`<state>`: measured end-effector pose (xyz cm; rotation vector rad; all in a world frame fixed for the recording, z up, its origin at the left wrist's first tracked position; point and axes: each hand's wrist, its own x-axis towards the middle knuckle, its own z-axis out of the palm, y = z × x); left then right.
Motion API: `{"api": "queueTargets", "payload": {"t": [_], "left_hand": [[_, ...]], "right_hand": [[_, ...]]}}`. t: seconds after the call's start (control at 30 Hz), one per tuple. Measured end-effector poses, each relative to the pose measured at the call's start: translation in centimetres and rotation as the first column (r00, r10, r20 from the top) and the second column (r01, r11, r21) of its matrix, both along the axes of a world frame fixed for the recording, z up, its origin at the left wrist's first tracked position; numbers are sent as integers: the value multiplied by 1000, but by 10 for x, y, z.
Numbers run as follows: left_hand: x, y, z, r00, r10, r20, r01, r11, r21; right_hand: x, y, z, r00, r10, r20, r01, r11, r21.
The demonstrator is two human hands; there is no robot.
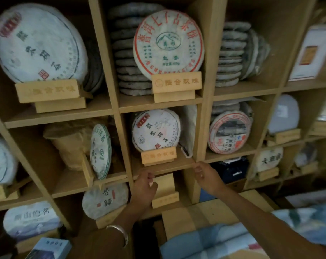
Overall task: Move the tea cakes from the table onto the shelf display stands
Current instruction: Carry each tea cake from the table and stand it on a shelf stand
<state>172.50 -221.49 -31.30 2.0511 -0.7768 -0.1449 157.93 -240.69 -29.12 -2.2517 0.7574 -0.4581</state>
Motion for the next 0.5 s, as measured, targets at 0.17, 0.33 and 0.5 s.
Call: {"api": "queueTargets", "payload": {"t": [0.17, 0.33, 0.5], "left_hand": [[-14, -19, 15, 965, -263, -8, 263, 965, -2], [-63, -58, 16, 867, -495, -62, 495, 869, -8], [-166, -113, 11, 692, -707, -143, 710, 703, -41]], "right_hand": [[-67, 8, 10, 988, -156, -11, 155, 986, -58], [-158, 26, 10, 932, -364, 2, 360, 921, -150], [-287, 52, 9, 780, -620, -84, 600, 779, -182]]}}
